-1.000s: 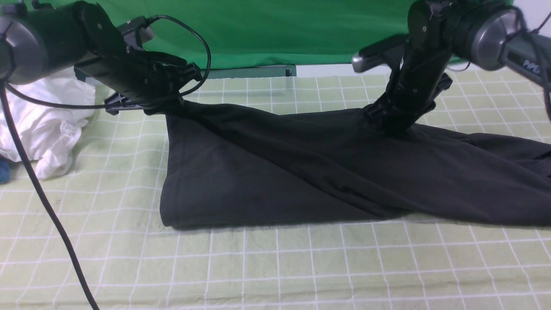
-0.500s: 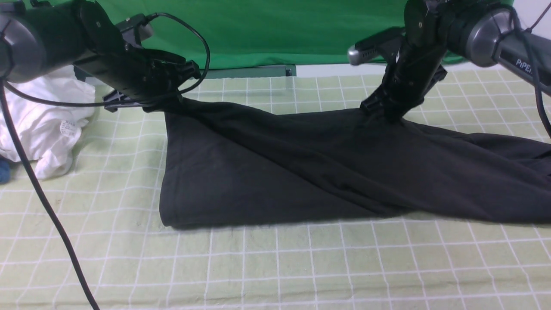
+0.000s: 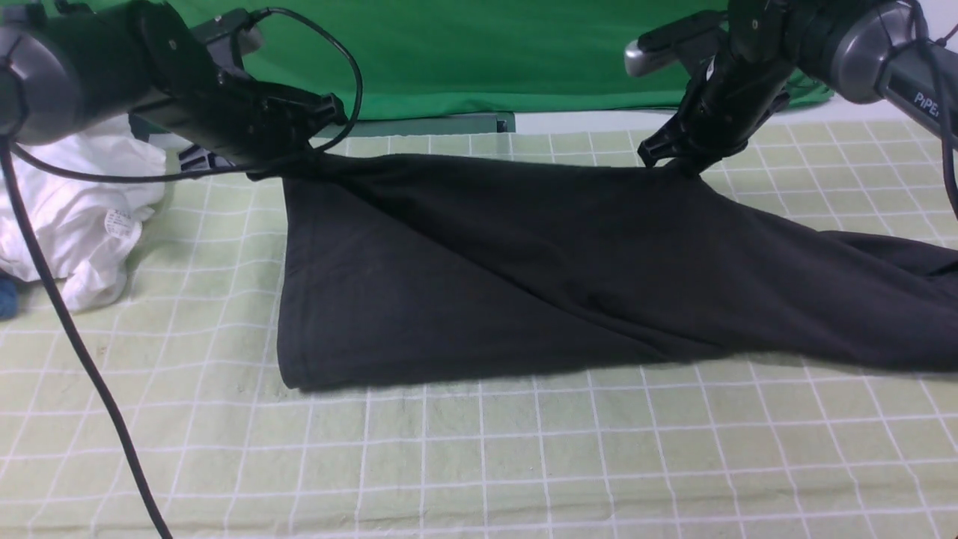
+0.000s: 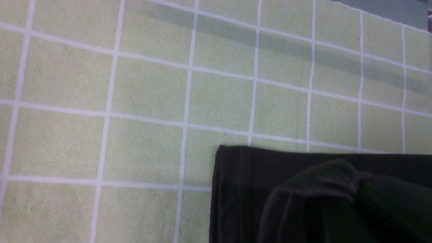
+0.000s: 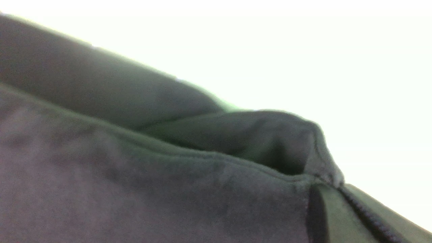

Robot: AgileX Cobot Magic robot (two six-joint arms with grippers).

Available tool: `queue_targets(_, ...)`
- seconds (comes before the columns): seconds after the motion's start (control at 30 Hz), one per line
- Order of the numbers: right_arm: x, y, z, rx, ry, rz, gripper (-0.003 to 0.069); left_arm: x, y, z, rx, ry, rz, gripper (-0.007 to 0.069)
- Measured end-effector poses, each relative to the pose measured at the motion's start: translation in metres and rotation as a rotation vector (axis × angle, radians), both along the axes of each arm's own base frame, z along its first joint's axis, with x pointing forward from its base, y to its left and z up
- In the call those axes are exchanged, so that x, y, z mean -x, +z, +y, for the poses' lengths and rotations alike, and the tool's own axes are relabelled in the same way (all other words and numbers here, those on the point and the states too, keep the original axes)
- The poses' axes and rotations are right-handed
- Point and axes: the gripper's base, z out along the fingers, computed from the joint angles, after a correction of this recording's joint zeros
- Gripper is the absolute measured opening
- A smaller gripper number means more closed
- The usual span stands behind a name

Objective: Fold a long-sleeved shirt over a green coffee tablecloth.
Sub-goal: 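Fold the black garment in half by bringing its near edge over to the far edge, then pull the folded dark garment lengthwise by its ends to straighten it flat on the table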

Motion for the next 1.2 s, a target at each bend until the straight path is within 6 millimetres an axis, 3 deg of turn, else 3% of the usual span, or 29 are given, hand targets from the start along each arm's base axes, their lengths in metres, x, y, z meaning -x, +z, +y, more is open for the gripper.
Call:
queue_targets(0.13,-0.010,-0.014,-0.002,-0.015,-0.005,-0.046,0.0005,-0.008,-0.031,0.000,-0.011,0.004,0.044,0.0026)
queue_targets(0.3,-0.017,-0.015,0.000,-0.029,0.012,-0.119,0.0038,-0.011,-0.046,0.001,-0.018,0.005,0.068,0.0041)
queue_targets(0.37,-0.019,-0.014,0.000,-0.032,0.015,-0.141,0.0078,-0.011,-0.046,0.001,-0.018,0.005,0.067,0.0059)
queue_targets(0.43,-0.018,-0.007,-0.001,-0.015,0.021,-0.158,0.0191,-0.012,-0.043,0.001,-0.019,0.001,0.064,0.0126)
queue_targets(0.47,-0.018,-0.007,-0.001,-0.015,0.020,-0.157,0.0200,-0.012,-0.042,0.001,-0.019,0.001,0.064,0.0132)
queue_targets(0.5,-0.015,0.001,-0.004,0.011,0.026,-0.143,0.0283,-0.011,-0.033,0.001,-0.019,-0.007,0.063,0.0185)
queue_targets(0.6,-0.009,0.025,-0.012,0.048,0.023,-0.123,0.0363,-0.011,-0.007,0.002,-0.028,-0.022,0.031,0.0279)
queue_targets(0.73,0.014,0.090,-0.042,0.112,-0.013,-0.090,0.0379,-0.008,0.044,0.003,-0.025,-0.042,-0.031,0.0411)
queue_targets(0.8,0.022,0.109,-0.058,0.138,-0.039,-0.091,0.0375,-0.006,0.054,0.003,-0.024,-0.049,-0.036,0.0438)
queue_targets(0.9,0.043,0.156,-0.109,0.145,-0.177,-0.146,0.0363,-0.004,0.073,0.002,-0.021,-0.066,-0.037,0.0490)
queue_targets(0.93,0.045,0.159,-0.112,0.143,-0.187,-0.151,0.0363,-0.003,0.073,0.002,-0.021,-0.067,-0.035,0.0491)
queue_targets(0.97,0.055,0.167,-0.136,0.120,-0.264,-0.149,0.0361,-0.002,0.072,0.001,-0.020,-0.072,-0.018,0.0499)
queue_targets(1.03,0.065,0.171,-0.152,0.091,-0.312,-0.139,0.0362,-0.001,0.072,0.001,-0.019,-0.076,-0.004,0.0501)
queue_targets(1.1,0.087,0.159,-0.177,0.028,-0.378,-0.050,0.0372,0.000,0.069,0.001,-0.019,-0.081,0.020,0.0505)
queue_targets(1.2,0.109,0.128,-0.194,-0.039,-0.424,0.086,0.0405,0.000,0.068,0.000,-0.014,-0.083,0.028,0.0505)
